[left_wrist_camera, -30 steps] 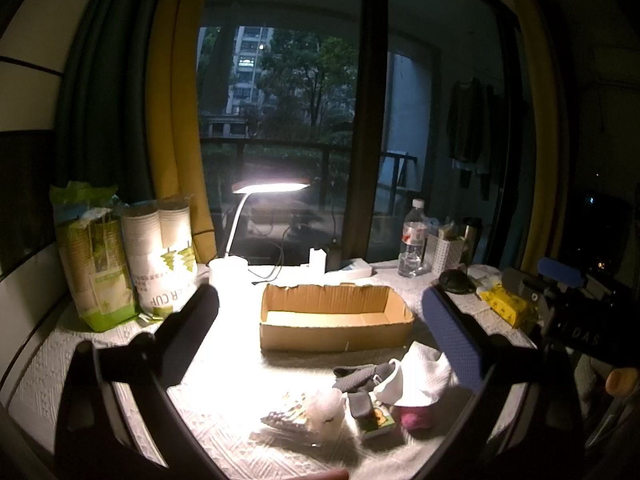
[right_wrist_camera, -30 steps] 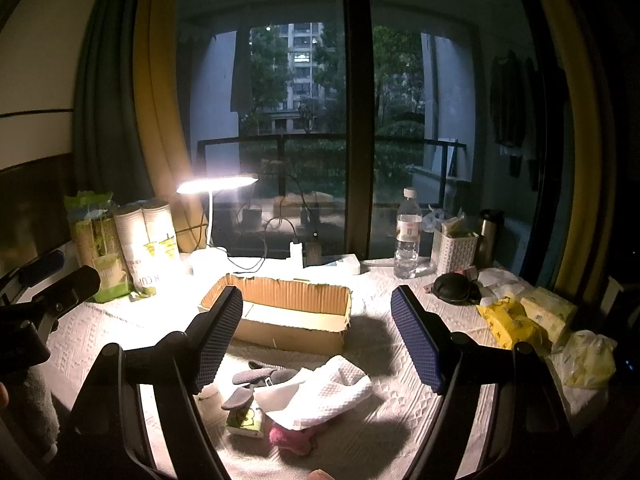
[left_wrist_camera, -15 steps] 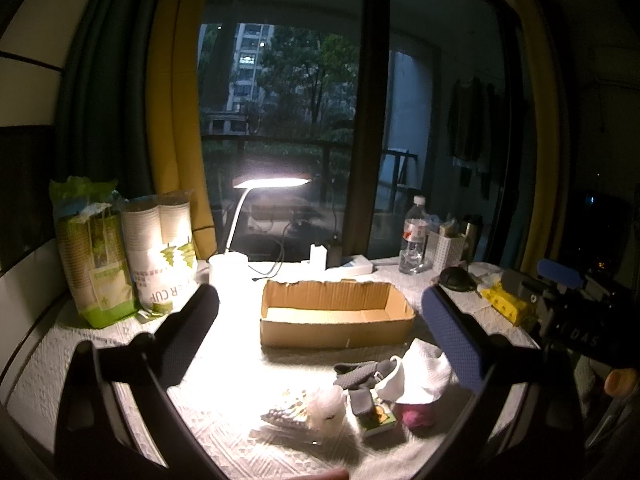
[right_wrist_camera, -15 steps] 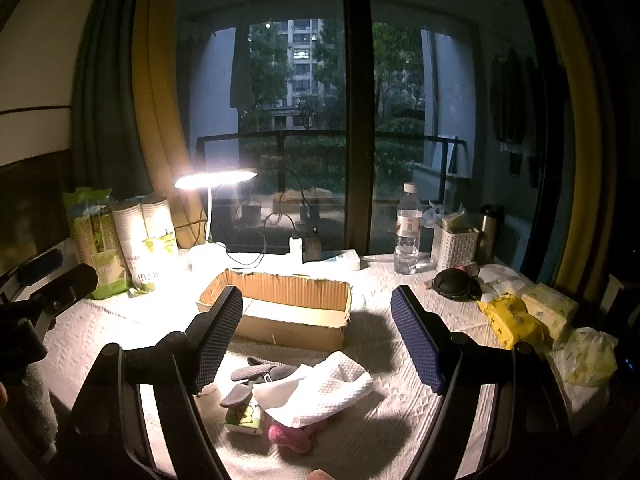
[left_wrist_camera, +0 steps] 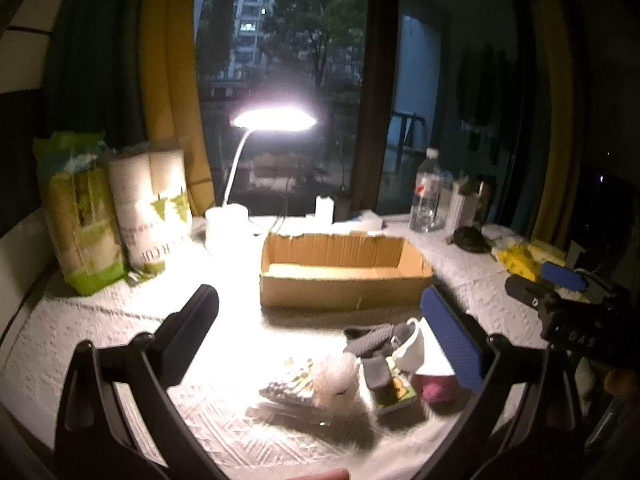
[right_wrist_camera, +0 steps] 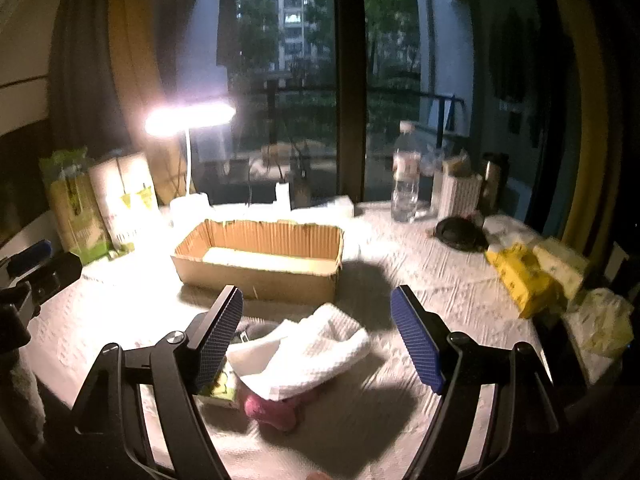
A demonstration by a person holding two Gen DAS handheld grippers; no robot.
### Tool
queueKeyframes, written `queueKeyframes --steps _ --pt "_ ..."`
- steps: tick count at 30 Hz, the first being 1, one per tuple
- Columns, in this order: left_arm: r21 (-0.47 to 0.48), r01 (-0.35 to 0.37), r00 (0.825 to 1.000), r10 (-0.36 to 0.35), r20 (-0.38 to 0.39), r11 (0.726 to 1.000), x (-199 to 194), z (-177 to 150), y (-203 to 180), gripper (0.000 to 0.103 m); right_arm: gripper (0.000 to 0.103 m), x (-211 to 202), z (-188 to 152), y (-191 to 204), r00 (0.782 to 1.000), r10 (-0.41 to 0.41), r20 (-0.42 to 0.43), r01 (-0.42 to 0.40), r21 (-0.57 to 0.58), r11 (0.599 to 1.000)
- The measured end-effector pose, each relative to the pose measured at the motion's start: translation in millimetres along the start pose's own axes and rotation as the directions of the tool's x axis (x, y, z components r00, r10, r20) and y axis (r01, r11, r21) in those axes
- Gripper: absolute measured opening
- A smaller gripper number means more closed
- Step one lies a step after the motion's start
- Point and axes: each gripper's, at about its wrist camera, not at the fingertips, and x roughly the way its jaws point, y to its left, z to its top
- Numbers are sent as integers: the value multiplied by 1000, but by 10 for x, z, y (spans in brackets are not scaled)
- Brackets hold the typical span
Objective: Organize soft objects
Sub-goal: 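Lower the right gripper onto the white paper towel and close it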
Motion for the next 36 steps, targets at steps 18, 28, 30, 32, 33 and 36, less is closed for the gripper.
queueKeyframes --steps 18,28,30,32,33,36 --pt "1 4 986 -4 -169 1000 666 -305 7 102 80 799 -424 -37 975 36 -218 -39 -7 999" --pt "18 0 975 4 -221 1000 870 -358 -64 102 50 1067 -552 5 955 62 -290 -79 -48 996" --pt "25 1 974 5 -226 1000 892 -358 -101 102 37 1047 -543 -21 956 82 -281 -99 -46 994" --pt "35 6 973 2 -232 999 916 -355 -158 102 35 1016 -529 -48 958 91 -271 -108 -48 993" --pt "40 10 972 0 -233 999 923 -353 -189 102 32 998 -522 -67 958 102 -267 -118 -45 992" --pt "54 20 972 -7 -237 998 938 -354 -276 102 9 926 -497 -134 962 127 -241 -139 -32 990"
